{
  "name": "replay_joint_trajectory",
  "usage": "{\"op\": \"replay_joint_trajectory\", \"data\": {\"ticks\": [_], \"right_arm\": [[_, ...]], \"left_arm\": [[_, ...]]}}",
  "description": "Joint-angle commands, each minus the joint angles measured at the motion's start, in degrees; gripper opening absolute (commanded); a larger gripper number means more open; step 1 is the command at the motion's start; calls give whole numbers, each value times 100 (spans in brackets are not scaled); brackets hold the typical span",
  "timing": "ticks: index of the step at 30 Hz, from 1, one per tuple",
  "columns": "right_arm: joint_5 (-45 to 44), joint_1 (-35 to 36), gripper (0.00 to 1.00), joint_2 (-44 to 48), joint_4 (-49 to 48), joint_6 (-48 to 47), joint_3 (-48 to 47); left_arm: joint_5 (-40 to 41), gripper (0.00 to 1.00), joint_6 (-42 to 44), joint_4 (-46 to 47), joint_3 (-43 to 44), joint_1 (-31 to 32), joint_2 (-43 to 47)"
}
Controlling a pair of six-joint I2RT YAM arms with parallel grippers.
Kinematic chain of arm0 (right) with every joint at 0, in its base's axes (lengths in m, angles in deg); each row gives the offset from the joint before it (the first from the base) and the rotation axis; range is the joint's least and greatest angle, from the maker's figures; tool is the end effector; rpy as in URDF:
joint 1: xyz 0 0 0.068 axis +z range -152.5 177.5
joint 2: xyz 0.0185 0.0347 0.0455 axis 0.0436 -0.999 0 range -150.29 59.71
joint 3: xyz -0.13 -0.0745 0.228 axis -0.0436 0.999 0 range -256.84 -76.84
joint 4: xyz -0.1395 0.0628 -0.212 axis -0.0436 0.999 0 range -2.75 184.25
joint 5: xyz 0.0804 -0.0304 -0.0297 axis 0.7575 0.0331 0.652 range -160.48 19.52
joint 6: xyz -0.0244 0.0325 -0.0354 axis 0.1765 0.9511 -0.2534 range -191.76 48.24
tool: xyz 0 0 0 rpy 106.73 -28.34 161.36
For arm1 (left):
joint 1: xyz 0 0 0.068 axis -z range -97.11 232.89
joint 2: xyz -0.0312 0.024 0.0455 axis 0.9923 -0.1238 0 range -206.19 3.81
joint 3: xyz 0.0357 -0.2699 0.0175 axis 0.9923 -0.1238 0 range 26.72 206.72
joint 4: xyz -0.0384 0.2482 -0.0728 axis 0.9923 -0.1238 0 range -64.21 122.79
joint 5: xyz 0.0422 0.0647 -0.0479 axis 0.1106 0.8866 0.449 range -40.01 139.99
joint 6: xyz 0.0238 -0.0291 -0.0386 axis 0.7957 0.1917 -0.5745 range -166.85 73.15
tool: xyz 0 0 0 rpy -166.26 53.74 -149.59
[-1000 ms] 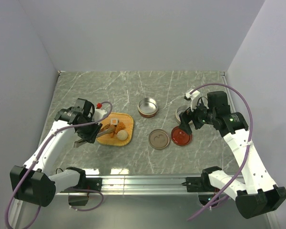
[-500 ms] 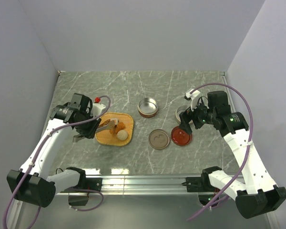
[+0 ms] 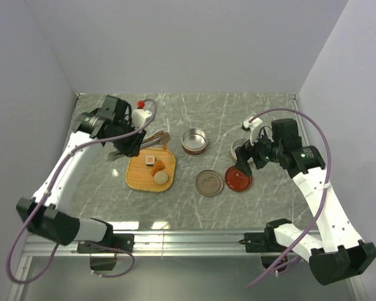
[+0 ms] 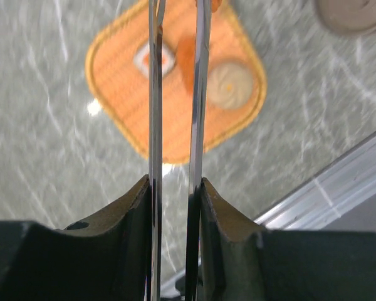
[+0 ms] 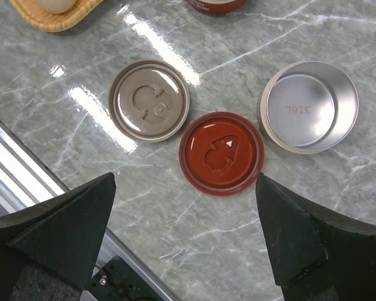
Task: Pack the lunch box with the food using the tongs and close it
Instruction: Place the food into the lunch box
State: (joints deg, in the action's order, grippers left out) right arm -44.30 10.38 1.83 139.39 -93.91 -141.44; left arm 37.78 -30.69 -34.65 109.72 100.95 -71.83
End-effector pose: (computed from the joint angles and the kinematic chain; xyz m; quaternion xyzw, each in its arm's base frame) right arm 0.1820 0.0578 0.3499 -0.3531 0.8336 0.1791 0.3851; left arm 0.2297 -0.0827 0.3659 0.3089 0.9100 -0.1070 0.2549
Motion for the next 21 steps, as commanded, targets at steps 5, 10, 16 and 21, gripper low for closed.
{"op": "replay_joint_trajectory", "data": {"ticks": [5,10,16,21], "right_arm": [[-68,-111,100,-108,42,132,-325],[-60,-146,100,-135,7,132,-308],[-25,-137,100,-214,-20,150,-281],[46,-146,100,-311,-20,167,-334]], "left_arm": [[-203,13,-175,732,1165,487,-1284],[-142,12,-148,961,1684,689,-1928],[51,12,-227,1057,1851,979,-2368],[579,14,-342,1101,2088,1234,-2710]]}}
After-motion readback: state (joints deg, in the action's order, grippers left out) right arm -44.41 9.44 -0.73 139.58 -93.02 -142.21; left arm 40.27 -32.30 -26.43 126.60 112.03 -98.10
